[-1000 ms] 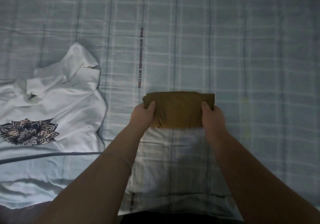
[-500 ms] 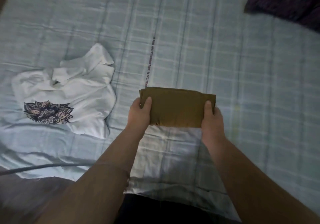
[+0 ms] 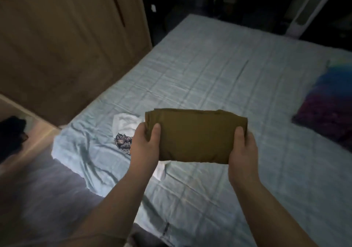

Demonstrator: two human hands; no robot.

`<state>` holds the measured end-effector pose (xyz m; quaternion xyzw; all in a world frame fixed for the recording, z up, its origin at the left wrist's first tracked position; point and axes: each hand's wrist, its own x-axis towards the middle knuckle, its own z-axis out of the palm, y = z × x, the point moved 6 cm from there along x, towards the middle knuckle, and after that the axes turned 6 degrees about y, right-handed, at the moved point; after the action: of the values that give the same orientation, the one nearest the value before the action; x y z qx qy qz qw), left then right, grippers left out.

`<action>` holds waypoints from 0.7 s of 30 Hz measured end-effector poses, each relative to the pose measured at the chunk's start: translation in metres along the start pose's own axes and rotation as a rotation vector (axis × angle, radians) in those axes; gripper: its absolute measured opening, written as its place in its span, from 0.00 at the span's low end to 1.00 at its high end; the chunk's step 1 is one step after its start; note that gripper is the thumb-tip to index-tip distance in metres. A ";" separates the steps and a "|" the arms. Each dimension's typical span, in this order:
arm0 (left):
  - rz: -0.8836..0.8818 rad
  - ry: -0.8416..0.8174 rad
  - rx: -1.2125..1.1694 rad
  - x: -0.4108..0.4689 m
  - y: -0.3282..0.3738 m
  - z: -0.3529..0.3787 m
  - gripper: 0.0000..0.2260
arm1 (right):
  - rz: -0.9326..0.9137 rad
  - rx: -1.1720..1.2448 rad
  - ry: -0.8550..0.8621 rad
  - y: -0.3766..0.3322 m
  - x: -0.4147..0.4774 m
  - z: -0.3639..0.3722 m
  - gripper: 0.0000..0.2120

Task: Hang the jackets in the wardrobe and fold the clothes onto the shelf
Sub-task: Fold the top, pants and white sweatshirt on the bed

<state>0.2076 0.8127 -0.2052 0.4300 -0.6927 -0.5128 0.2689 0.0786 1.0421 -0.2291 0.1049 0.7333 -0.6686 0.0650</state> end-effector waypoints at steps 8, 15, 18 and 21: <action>0.045 0.376 0.010 0.039 0.004 -0.242 0.06 | -0.267 -0.081 -0.280 -0.072 -0.134 0.186 0.06; 0.059 0.647 -0.020 0.062 -0.041 -0.499 0.05 | -0.379 -0.061 -0.583 -0.094 -0.329 0.387 0.07; 0.041 0.748 -0.036 0.061 -0.058 -0.599 0.07 | -0.397 -0.048 -0.702 -0.099 -0.411 0.460 0.07; 0.063 0.873 -0.058 0.056 -0.066 -0.679 0.06 | -0.411 -0.032 -0.812 -0.103 -0.477 0.518 0.08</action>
<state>0.7539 0.4319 -0.0479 0.5772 -0.5122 -0.2939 0.5640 0.4933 0.4863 -0.0675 -0.3143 0.6644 -0.6432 0.2147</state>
